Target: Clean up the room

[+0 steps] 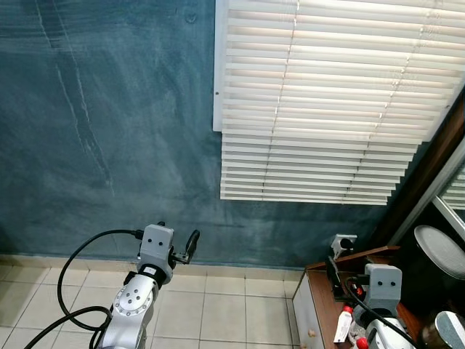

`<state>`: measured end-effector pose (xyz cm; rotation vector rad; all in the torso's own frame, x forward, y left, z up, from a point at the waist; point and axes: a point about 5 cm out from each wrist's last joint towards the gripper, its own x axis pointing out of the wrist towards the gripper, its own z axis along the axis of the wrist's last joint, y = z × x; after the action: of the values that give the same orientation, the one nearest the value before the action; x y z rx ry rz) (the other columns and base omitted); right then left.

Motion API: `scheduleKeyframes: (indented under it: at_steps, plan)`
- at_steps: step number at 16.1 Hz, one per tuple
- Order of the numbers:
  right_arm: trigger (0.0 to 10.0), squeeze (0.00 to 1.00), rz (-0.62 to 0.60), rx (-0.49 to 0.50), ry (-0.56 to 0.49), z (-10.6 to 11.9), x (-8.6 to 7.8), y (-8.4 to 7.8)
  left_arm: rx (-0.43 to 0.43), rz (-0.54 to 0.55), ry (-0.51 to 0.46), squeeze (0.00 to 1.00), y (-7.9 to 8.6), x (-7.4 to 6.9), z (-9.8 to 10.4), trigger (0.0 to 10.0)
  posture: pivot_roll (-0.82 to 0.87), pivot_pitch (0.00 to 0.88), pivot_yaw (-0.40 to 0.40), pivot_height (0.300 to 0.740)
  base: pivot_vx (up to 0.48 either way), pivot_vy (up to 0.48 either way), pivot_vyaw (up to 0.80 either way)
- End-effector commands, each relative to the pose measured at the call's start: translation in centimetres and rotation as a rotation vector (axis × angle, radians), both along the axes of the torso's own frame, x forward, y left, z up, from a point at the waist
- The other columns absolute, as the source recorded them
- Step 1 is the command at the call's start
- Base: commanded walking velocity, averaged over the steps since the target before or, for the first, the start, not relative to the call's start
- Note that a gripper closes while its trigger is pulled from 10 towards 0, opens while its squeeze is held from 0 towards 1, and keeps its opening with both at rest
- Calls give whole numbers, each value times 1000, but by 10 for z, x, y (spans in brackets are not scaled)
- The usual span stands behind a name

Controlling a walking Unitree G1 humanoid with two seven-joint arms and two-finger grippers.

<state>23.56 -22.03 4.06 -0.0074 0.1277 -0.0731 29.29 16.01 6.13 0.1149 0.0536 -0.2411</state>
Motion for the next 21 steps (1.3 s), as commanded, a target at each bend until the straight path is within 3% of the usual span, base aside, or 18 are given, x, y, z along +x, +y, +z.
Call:
scheduleKeyframes:
  at_steps: [1, 21]
  plan:
    - [10000, 0, -14, -6, 11, -1, 0, -5, 3, -7, -4, 0, -3, 0, 2, 10000, -51, 0, -55, 740, 0, 0, 0]
    - [10000, 0, -14, -6, 11, -1, 0, -5, 3, -7, -4, 0, -3, 0, 2, 10000, -51, 0, -55, 740, 0, 0, 0]
